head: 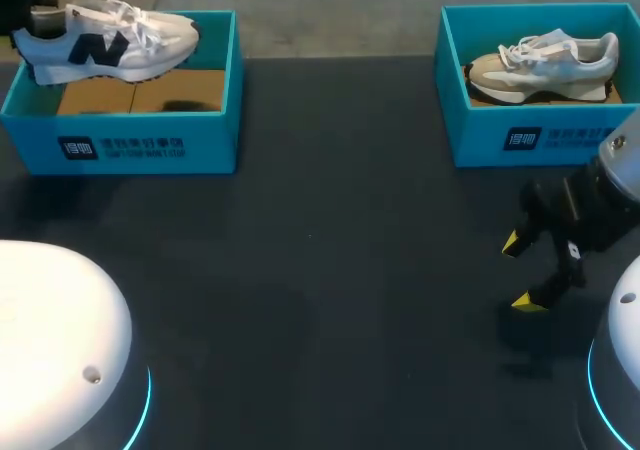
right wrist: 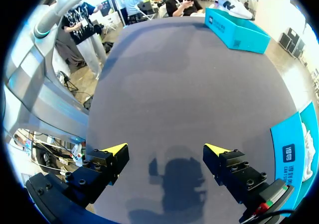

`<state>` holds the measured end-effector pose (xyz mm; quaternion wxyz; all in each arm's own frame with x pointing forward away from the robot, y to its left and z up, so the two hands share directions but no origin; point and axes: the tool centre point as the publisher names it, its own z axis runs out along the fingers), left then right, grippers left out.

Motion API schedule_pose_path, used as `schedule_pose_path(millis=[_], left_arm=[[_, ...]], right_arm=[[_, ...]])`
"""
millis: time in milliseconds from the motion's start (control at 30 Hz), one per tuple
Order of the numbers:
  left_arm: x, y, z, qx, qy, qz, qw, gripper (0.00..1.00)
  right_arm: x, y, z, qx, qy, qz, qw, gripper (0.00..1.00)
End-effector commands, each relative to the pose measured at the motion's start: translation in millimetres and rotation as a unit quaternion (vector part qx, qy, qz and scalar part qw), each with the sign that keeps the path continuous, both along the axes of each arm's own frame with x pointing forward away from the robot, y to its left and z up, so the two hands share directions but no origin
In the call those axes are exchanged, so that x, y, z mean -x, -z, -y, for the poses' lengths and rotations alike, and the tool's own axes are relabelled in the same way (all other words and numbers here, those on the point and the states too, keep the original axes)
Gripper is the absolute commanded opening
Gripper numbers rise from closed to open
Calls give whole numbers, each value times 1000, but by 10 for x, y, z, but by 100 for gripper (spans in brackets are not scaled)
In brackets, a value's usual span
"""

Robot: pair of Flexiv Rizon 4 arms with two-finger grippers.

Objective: Take the shoe out of the shoebox, open the shoe tongue, remove and reinsert the insole, then place the shoe into the shoebox

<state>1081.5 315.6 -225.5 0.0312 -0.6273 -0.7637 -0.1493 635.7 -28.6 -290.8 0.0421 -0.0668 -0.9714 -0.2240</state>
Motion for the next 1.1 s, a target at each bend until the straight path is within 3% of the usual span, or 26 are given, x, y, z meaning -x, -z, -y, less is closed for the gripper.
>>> schedule_pose_path(millis=[33,600,1100], left_arm=[[7,80,26,3,6,-2,1000,0],[262,493,65,-9,58,8,998,0],[252,695,108,-17,49,-3,999,0]], right_arm=[[14,5,-7,2,1,1,1000,100],[14,5,-7,2,1,1,1000,100],[14,5,-7,2,1,1,1000,100]])
